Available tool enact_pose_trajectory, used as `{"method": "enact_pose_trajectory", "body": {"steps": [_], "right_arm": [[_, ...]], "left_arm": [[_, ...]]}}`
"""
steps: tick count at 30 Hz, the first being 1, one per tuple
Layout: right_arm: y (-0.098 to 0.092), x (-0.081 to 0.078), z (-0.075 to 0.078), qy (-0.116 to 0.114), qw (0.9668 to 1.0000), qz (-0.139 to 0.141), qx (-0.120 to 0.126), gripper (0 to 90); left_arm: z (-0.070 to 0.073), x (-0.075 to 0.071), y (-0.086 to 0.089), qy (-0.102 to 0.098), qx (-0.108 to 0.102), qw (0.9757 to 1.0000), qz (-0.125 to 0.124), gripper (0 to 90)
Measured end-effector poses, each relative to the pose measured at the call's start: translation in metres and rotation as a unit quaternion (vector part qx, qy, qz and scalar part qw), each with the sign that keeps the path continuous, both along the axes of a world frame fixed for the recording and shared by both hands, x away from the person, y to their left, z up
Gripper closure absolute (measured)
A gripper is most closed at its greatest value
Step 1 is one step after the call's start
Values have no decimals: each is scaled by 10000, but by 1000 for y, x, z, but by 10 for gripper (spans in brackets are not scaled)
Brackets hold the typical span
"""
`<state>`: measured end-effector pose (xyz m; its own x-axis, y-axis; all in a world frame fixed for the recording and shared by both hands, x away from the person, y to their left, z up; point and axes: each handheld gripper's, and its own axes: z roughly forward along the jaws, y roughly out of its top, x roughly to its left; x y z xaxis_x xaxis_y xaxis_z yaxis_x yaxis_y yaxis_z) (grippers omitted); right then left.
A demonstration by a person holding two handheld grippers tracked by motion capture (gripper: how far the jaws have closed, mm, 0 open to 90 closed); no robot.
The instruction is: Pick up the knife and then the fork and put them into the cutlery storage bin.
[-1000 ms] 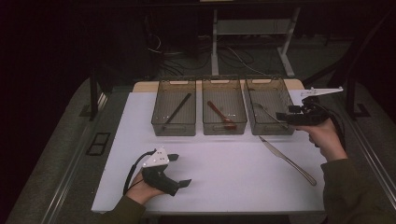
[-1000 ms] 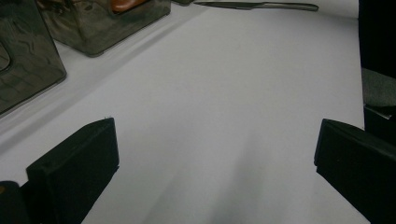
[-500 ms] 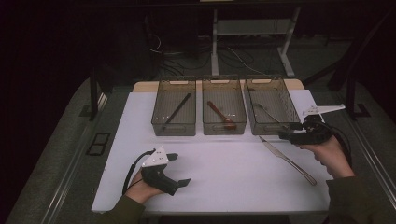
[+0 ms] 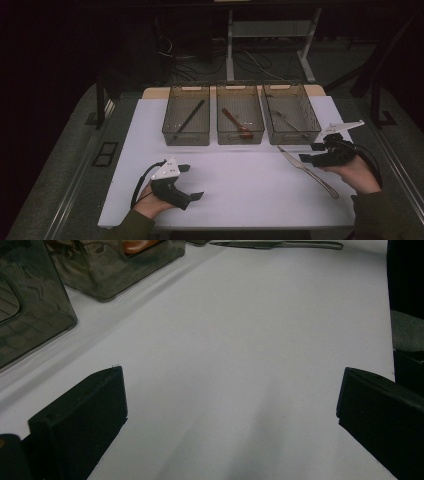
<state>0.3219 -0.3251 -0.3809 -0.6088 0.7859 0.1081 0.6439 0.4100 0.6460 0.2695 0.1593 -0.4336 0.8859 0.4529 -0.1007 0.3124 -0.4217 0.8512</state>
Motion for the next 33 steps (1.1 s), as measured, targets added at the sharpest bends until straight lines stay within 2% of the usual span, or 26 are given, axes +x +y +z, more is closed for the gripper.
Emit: {"method": "enact_pose_trajectory", "body": {"steps": [3, 6, 14, 23, 27, 31, 33], "right_arm": [[0, -3, -2, 66, 9998, 57, -173, 384], [0, -6, -7, 238, 9990, 133, -368, 429], [-1, -2, -18, 693, 9940, 296, -796, 534], [1, 3, -33, 1241, 9813, 472, -1392, 659], [4, 8, -38, 1372, 9758, 555, -1607, 683], [7, 12, -39, 1444, 9726, 648, -1704, 713], [9, 14, -41, 1474, 9699, 670, -1820, 721]], "left_arm": [[0, 0, 0, 14, -11, 10000, -4, 0], [0, 0, -1, 19, -15, 10000, 0, 0], [0, -1, -2, 16, -7, 10000, -14, 0], [-1, -1, -2, 20, 10, 10000, -21, 0], [-1, -1, -3, 19, 15, 10000, -26, 0], [-1, -1, -3, 25, 17, 10000, -28, 0], [-1, 0, -3, 27, 18, 10000, -31, 0]]}}
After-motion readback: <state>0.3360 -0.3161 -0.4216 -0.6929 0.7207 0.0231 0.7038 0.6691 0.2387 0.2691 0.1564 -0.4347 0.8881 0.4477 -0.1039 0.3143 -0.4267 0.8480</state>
